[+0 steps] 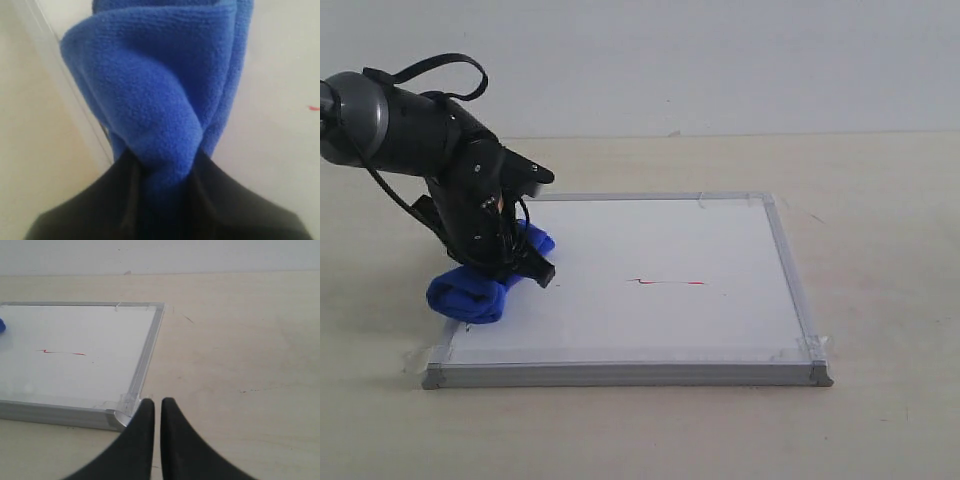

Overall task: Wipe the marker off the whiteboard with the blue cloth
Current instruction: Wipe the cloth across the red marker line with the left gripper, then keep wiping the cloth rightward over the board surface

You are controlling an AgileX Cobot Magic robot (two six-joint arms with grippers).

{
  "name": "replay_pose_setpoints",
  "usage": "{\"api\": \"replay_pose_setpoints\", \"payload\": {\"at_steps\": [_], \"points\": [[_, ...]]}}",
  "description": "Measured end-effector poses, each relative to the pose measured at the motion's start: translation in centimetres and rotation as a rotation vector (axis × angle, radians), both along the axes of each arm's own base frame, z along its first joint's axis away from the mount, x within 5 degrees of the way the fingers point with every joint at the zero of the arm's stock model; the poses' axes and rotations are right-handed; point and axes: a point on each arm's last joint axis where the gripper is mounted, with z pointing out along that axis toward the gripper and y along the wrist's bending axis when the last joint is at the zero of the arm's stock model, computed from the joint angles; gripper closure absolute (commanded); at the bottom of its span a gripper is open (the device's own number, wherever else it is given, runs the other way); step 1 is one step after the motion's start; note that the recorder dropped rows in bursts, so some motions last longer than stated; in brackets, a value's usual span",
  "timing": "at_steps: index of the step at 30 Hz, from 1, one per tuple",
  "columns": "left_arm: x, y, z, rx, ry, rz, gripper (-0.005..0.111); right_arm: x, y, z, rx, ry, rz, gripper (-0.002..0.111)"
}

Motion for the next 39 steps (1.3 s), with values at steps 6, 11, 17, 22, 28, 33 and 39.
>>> {"api": "replay_pose_setpoints", "payload": {"at_steps": [6, 11, 17, 22, 28, 33, 39], "points": [[-2.1, -4.6, 0.2, -0.270, 0.130, -0.313, 0.102, 0.0, 0.0, 0.0, 0.000, 0.000, 0.000, 0.107], [-4.0, -8.2, 0.1, -0.322, 0.142, -0.446, 0.102, 0.0, 0.0, 0.0, 0.000, 0.000, 0.000, 0.107], [0.3, -3.4, 0.9, -0.210, 0.044, -0.121, 0.102, 0.0, 0.0, 0.0, 0.000, 0.000, 0.000, 0.107], [0.6, -4.6, 1.3, -0.216, 0.057, -0.151, 0.102, 0.0, 0.0, 0.0, 0.000, 0.000, 0.000, 0.107], [-2.2, -11.3, 1.7, -0.288, 0.074, -0.406, 0.102, 0.0, 0.0, 0.0, 0.000, 0.000, 0.000, 0.107], [-4.1, -15.8, 2.4, -0.325, 0.043, -0.548, 0.102, 0.0, 0.0, 0.0, 0.000, 0.000, 0.000, 0.107], [-0.6, -14.3, 0.9, -0.222, 0.007, -0.428, 0.102, 0.0, 0.0, 0.0, 0.000, 0.000, 0.000, 0.107]]}}
